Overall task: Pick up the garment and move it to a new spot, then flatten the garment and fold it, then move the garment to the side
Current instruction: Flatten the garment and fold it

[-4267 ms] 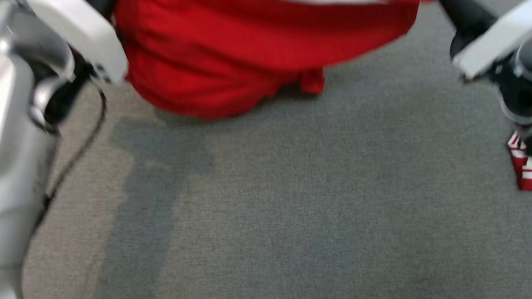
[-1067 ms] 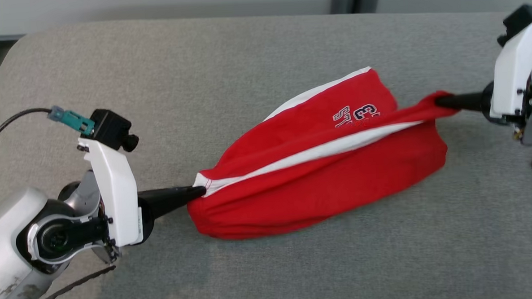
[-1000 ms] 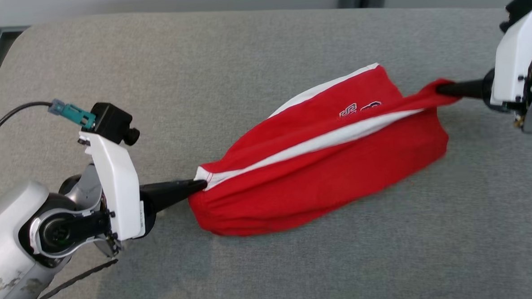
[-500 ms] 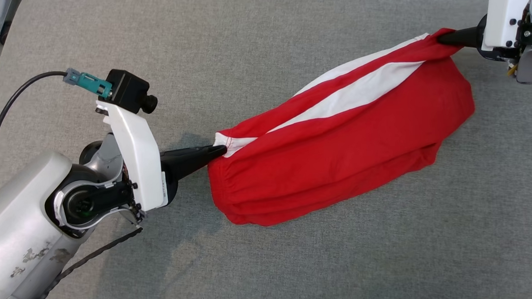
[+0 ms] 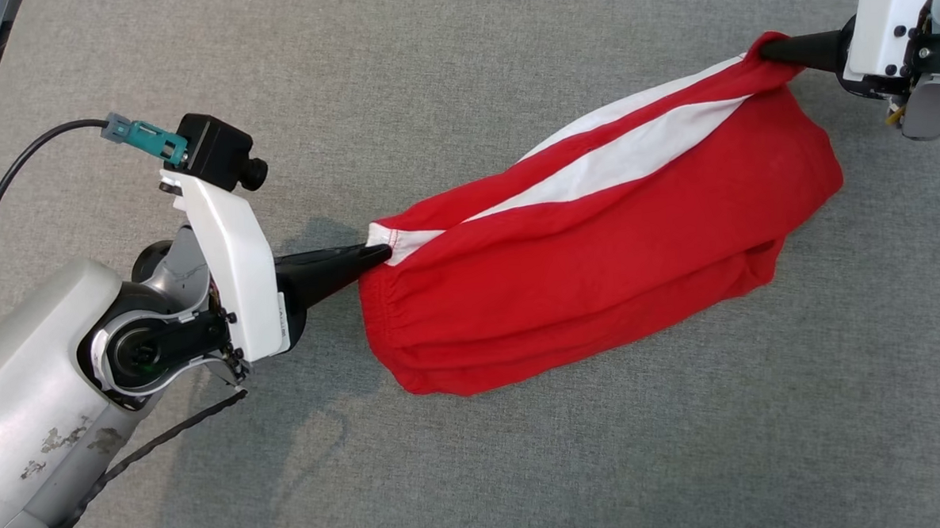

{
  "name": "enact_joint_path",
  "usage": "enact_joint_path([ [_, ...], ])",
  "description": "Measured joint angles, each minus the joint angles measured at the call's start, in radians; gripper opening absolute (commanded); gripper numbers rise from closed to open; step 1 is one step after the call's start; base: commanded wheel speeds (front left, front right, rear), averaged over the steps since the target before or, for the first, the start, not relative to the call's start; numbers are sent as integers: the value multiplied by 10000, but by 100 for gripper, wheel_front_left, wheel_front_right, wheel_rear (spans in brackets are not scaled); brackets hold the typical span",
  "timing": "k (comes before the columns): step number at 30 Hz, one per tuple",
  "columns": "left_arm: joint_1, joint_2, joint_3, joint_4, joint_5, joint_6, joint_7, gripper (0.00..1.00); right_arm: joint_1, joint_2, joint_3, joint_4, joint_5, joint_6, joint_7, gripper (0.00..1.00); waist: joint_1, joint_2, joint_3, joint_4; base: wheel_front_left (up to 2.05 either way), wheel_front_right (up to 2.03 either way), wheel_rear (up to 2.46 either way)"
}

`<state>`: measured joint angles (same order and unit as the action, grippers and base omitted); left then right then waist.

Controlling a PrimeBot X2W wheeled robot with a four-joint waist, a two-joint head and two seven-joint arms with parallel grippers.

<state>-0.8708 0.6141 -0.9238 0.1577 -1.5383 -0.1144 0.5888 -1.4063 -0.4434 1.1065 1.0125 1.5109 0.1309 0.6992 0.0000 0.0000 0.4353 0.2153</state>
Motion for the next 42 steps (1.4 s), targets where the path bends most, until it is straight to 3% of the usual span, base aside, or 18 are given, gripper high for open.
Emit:
enact_joint_path([
  [1, -1, 12, -17, 15, 65, -2, 2, 100, 27, 0, -13, 0, 0, -2, -58, 100, 0, 0, -1, -15, 0, 0, 0],
  [9, 12, 84, 69, 351, 247, -42, -360, 100, 514, -90, -307, -1037, 17, -2, -1152, 100, 0, 0, -360, -166, 0, 0, 0],
  [15, 135, 412, 407, 385, 826, 113, -1496, 100, 1164, -755, -775, -2410, -92, -2, -3189, 100, 0, 0, -924, -301, 0, 0, 0],
  [23, 1142, 389, 1154, -38, 2100, 1009, -4778, 100, 3159, -1569, -1151, -3664, -341, -2, -6034, 100, 0, 0, -1740, -444, 0, 0, 0],
  [29, 2202, 535, 1325, -802, 3271, 2180, -6847, 100, 4635, -1973, -1221, -3963, -594, -2, -7712, 100, 0, 0, -2079, -466, 0, 0, 0],
  [31, 2865, 282, 1482, -1081, 3496, 2548, -7854, 100, 5176, -1965, -1187, -3940, -711, -2, -8186, 100, 0, 0, -2116, -368, 0, 0, 0],
  [36, 3885, -253, 1808, -1285, 4004, 2905, -8435, 100, 5501, -1810, -903, -3419, -1032, -2, -8253, 100, 0, 0, -2091, -144, 0, 0, 0],
  [42, 5002, -1507, 3007, -1939, 4819, 2847, -8519, 100, 5221, -1569, -522, -2491, -1415, -2, -7752, 100, 0, 0, -1909, 257, 0, 0, 0],
])
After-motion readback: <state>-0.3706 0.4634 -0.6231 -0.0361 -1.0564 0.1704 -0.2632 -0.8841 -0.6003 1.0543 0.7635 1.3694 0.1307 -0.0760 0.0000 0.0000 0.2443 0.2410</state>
